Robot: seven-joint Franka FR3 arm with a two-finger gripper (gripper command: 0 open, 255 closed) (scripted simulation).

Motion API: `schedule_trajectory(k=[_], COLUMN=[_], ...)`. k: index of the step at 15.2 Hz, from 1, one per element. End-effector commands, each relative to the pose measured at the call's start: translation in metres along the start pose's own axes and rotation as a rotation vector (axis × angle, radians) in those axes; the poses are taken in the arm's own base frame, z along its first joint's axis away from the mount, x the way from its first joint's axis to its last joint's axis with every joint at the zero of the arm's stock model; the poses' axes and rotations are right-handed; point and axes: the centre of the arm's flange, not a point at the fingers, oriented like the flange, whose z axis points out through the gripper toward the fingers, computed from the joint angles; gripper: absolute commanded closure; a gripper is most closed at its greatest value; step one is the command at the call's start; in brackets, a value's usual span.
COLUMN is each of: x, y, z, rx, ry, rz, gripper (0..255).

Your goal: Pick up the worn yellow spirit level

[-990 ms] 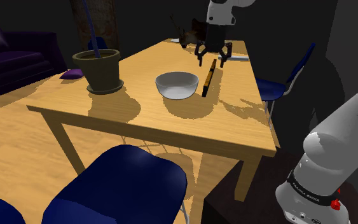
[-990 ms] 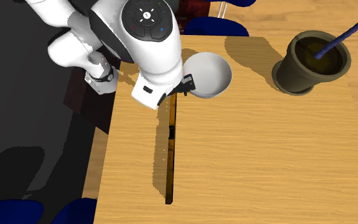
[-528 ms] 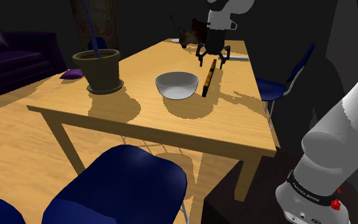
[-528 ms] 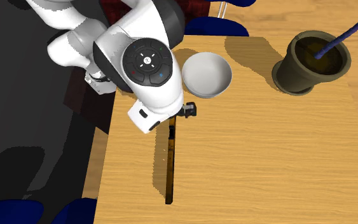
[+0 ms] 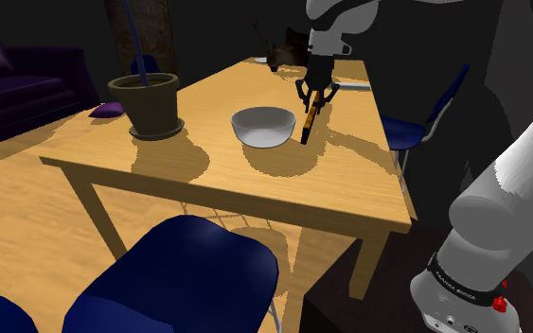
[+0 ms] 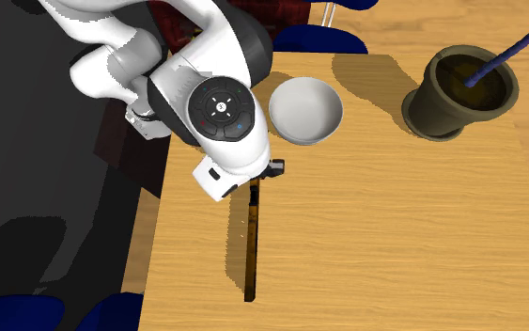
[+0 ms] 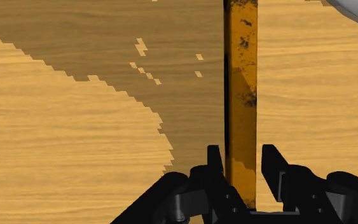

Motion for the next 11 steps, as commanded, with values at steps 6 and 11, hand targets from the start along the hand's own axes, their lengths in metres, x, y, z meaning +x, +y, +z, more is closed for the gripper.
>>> schedule_trajectory(k=[6,11], x=[0.000,-0.002], y=[0.000,-0.001], z=[0.000,-0.015], rx=[0.000,0.000], ry=[0.000,0.000], rz=[0.000,0.000], gripper=[255,255])
